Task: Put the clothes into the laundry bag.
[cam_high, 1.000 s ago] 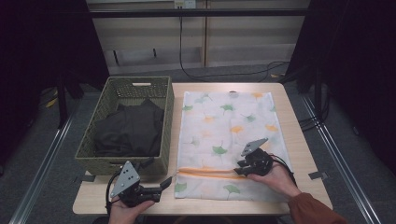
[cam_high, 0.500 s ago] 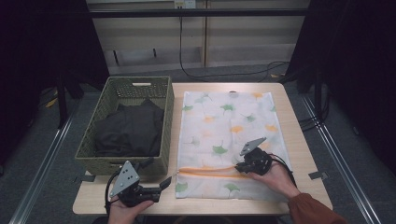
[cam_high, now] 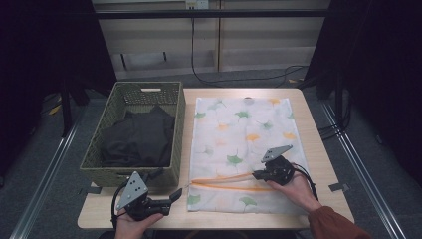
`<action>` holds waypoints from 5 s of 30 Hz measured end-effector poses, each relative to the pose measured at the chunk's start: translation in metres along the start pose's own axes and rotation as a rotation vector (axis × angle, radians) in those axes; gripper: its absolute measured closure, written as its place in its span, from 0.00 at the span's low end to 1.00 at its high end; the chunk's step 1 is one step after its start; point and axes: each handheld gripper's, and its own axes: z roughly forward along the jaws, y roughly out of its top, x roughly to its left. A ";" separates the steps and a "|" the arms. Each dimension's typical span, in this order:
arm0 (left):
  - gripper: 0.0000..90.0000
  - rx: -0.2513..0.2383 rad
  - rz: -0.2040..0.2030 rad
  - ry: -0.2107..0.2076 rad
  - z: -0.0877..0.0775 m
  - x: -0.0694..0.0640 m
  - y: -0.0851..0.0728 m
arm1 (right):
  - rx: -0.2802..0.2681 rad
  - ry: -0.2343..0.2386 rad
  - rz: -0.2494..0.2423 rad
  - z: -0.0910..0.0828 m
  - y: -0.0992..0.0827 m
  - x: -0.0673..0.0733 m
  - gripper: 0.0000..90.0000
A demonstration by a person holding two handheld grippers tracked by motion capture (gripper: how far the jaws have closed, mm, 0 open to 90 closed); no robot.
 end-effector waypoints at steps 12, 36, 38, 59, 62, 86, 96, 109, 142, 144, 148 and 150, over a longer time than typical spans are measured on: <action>0.15 -0.008 -0.004 0.003 -0.003 -0.001 0.000 | -0.137 -0.008 0.023 -0.016 0.003 -0.006 0.99; 0.16 -0.006 -0.005 -0.017 -0.005 -0.004 0.002 | -0.377 -0.057 0.096 -0.044 0.033 -0.025 1.00; 0.16 0.001 0.000 -0.016 -0.004 -0.004 0.003 | -0.392 -0.059 0.096 -0.046 0.036 -0.026 1.00; 0.14 0.015 -0.050 -0.025 -0.018 0.037 0.039 | -0.456 -0.062 0.074 -0.050 0.058 -0.023 1.00; 0.16 0.019 -0.065 -0.034 -0.020 0.050 0.047 | -0.449 -0.057 0.074 -0.049 0.056 -0.024 1.00; 0.16 0.246 -0.040 0.064 0.015 0.116 0.105 | -0.396 -0.042 0.069 -0.041 0.052 -0.026 1.00; 0.09 0.436 -0.070 0.136 0.056 0.143 0.096 | -0.376 -0.030 0.076 -0.038 0.052 -0.027 0.99; 0.00 0.688 -0.082 0.259 0.080 0.179 0.053 | -0.362 -0.037 0.072 -0.038 0.050 -0.029 0.99; 0.00 0.863 -0.219 0.024 0.114 0.215 0.014 | -0.315 -0.040 0.060 -0.030 0.048 -0.032 0.99; 0.00 0.930 -0.196 0.048 0.122 0.212 0.017 | -0.314 -0.039 0.062 -0.030 0.048 -0.032 0.99; 0.11 1.020 -0.174 0.077 0.131 0.209 0.025 | -0.311 -0.044 0.060 -0.031 0.048 -0.032 0.99; 0.24 1.028 -0.164 0.075 0.131 0.207 0.029 | -0.312 -0.046 0.059 -0.031 0.048 -0.032 0.99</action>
